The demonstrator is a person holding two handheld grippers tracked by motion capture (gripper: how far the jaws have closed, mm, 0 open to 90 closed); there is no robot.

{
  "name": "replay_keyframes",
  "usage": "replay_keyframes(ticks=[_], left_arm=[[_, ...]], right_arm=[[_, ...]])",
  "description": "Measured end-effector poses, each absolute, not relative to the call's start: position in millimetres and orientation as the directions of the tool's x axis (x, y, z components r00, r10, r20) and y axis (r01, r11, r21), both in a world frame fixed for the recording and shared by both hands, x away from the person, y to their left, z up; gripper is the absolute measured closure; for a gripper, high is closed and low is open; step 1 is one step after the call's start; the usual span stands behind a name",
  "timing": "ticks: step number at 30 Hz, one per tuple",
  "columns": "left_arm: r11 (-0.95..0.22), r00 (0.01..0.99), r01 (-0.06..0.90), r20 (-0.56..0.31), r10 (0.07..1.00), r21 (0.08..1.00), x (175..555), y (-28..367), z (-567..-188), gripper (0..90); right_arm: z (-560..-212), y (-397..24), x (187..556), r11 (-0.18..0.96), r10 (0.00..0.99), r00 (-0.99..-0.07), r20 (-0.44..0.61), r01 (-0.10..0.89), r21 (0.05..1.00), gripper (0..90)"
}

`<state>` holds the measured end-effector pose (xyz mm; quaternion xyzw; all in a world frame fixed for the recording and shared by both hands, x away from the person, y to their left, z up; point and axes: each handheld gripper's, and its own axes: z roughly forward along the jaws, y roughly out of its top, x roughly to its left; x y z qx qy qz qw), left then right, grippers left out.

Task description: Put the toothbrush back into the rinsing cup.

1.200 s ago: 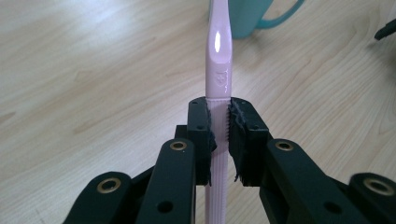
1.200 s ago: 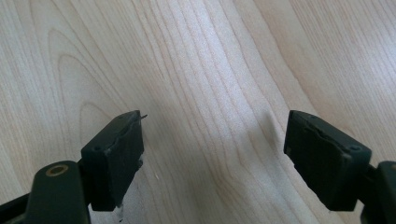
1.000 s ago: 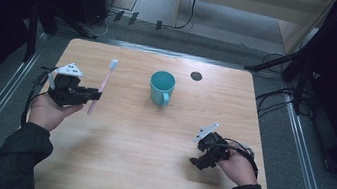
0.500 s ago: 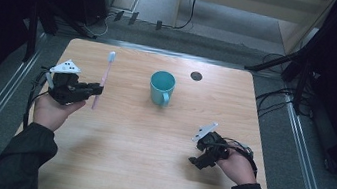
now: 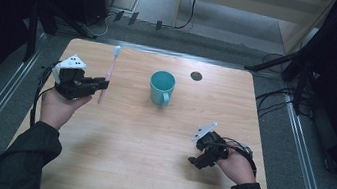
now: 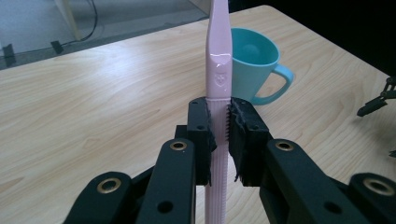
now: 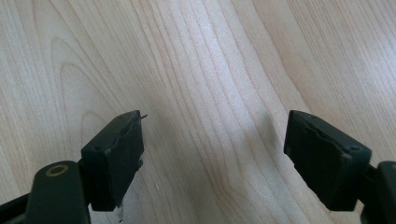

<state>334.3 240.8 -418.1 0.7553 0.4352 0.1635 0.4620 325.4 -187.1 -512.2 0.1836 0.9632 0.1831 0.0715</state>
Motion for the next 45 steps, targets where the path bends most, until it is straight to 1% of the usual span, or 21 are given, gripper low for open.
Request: replay_keyframes(ticks=[6,12,27,42,45], left_arm=[[-0.222,0.589,0.510,-0.150,0.794,0.831,340.8,230.4,-415.5,78.8],[-0.219,0.593,0.521,-0.166,0.788,0.825,350.0,223.1,-411.7,78.8],[-0.225,0.595,0.524,-0.164,0.787,0.821,367.9,211.2,-400.4,78.8],[-0.222,0.605,0.502,-0.156,0.781,0.836,384.5,187.4,-390.5,78.9],[-0.203,0.600,0.496,-0.164,0.783,0.844,387.4,183.5,-388.9,78.9]], right_arm=[[-512.0,-186.9,325.8,0.864,0.383,-0.921,-0.068,0.331,0.380,19.9],[-511.4,-187.3,325.9,0.863,0.380,-0.922,-0.072,0.325,0.385,19.9],[-510.9,-187.5,326.1,0.860,0.382,-0.922,-0.070,0.327,0.391,19.8],[-509.9,-187.8,325.7,0.858,0.383,-0.921,-0.067,0.328,0.395,19.9],[-509.9,-187.6,325.3,0.858,0.385,-0.921,-0.065,0.331,0.393,19.9]])
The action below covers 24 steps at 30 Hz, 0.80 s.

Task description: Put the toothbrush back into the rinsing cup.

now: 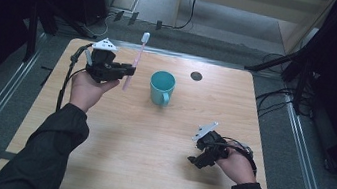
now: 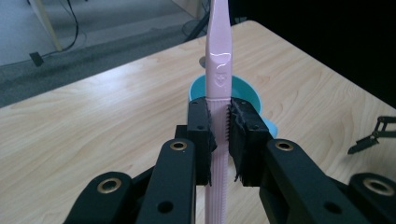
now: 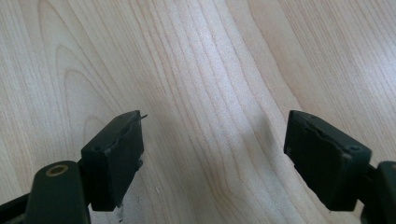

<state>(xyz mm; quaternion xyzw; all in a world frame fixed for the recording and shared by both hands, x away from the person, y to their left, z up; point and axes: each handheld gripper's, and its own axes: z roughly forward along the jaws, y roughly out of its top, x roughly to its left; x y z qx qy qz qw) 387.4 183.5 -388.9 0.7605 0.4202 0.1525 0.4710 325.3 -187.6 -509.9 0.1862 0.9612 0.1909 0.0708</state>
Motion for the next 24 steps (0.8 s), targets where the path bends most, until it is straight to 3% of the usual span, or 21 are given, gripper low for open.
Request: replay_keyframes(ticks=[13,24], left_arm=[[-0.144,0.580,0.466,-0.179,0.795,0.873,399.2,165.9,-385.2,78.9],[-0.171,0.595,0.472,-0.170,0.785,0.865,413.4,142.9,-389.9,78.9]], right_arm=[[-509.7,-187.8,325.2,0.856,0.382,-0.922,-0.064,0.327,0.399,19.9],[-509.3,-188.4,325.6,0.858,0.378,-0.924,-0.067,0.321,0.401,19.9]])
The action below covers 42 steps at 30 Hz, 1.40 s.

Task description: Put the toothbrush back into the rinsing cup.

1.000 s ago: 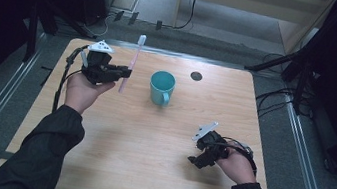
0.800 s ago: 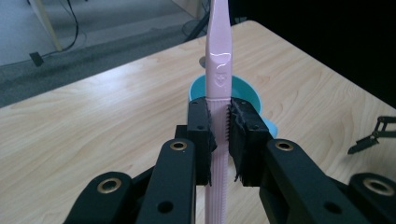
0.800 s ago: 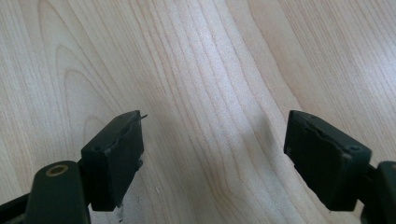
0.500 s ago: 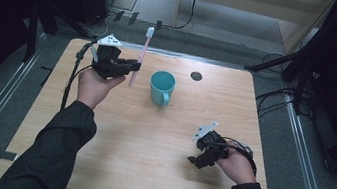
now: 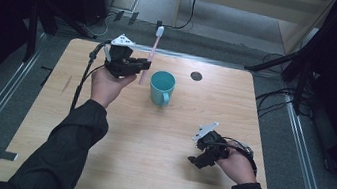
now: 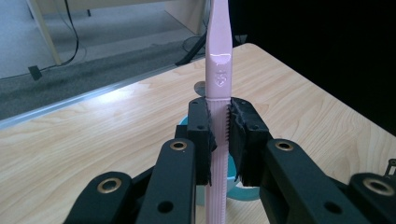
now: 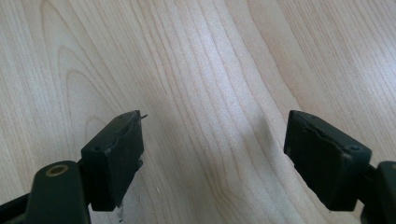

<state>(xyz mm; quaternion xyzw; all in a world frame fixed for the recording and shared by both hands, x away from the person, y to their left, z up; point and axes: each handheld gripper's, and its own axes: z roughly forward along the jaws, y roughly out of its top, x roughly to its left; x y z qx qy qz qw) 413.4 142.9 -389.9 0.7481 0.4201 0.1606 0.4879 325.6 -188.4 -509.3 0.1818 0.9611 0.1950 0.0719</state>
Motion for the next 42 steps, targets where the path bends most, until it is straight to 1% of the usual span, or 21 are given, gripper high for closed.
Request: replay_keyframes(ticks=[6,13,19,32,42], left_arm=[[-0.170,0.599,0.479,-0.178,0.781,0.861,423.0,131.6,-392.4,78.9],[-0.188,0.609,0.476,-0.168,0.775,0.859,433.1,117.4,-396.5,78.9],[-0.175,0.605,0.481,-0.181,0.775,0.859,442.0,105.7,-400.4,78.9],[-0.185,0.592,0.502,-0.180,0.785,0.845,458.1,96.8,-417.5,78.9],[-0.201,0.591,0.529,-0.187,0.785,0.825,461.3,93.4,-433.4,78.8]], right_arm=[[-509.0,-188.3,325.5,0.856,0.378,-0.923,-0.068,0.321,0.405,19.9],[-508.5,-188.9,325.7,0.857,0.378,-0.924,-0.067,0.321,0.403,19.9],[-508.3,-189.1,325.4,0.855,0.376,-0.924,-0.065,0.319,0.410,19.9],[-508.3,-189.3,325.7,0.855,0.374,-0.925,-0.064,0.317,0.411,19.9],[-508.3,-189.6,326.2,0.855,0.372,-0.926,-0.062,0.316,0.412,19.9]])
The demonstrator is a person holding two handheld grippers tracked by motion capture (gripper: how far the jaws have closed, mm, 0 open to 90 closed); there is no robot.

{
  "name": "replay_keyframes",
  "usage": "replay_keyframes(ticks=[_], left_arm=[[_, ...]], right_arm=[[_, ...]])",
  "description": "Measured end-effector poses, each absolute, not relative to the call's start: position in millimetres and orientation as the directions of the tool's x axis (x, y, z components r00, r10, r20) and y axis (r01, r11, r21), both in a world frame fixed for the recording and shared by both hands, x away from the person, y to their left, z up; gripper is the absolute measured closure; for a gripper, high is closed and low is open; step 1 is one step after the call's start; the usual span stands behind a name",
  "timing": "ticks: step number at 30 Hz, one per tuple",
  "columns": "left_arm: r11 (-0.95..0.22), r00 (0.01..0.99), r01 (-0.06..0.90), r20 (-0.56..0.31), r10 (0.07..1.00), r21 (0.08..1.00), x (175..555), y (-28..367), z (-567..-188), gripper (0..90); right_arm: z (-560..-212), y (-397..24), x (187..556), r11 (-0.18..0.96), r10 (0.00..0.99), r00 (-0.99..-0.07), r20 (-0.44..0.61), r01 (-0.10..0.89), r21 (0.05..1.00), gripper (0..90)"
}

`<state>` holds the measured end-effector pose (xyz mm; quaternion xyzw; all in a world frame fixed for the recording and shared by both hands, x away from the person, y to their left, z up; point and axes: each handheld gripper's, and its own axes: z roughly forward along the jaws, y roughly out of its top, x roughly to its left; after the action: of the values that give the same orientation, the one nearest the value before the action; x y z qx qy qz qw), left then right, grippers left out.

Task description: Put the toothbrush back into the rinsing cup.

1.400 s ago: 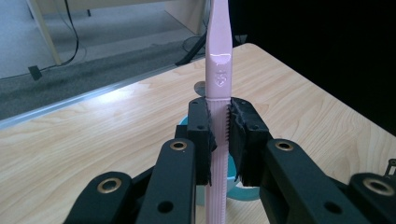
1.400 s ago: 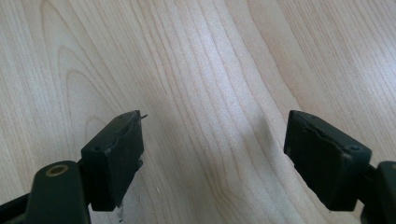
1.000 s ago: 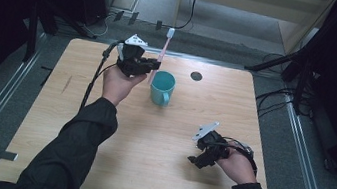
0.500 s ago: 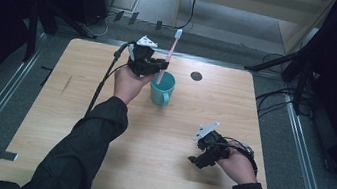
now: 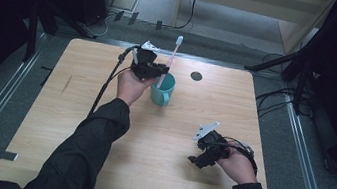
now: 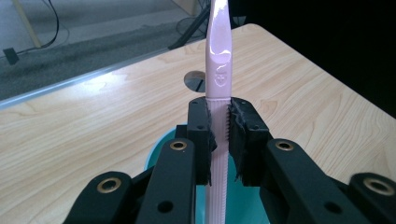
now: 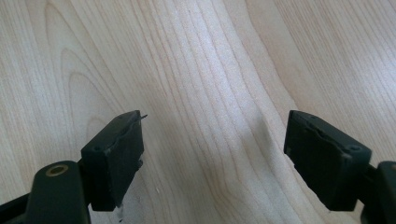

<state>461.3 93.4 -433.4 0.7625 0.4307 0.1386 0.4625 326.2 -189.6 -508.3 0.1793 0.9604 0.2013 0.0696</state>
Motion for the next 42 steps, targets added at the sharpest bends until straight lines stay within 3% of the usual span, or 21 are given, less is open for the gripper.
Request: replay_keyframes(ticks=[42], left_arm=[[-0.298,0.582,0.625,-0.177,0.793,0.722,460.8,88.8,-462.3,80.0]], right_arm=[[-509.7,-186.4,326.2,0.863,0.359,-0.931,-0.063,0.305,0.402,19.9]])
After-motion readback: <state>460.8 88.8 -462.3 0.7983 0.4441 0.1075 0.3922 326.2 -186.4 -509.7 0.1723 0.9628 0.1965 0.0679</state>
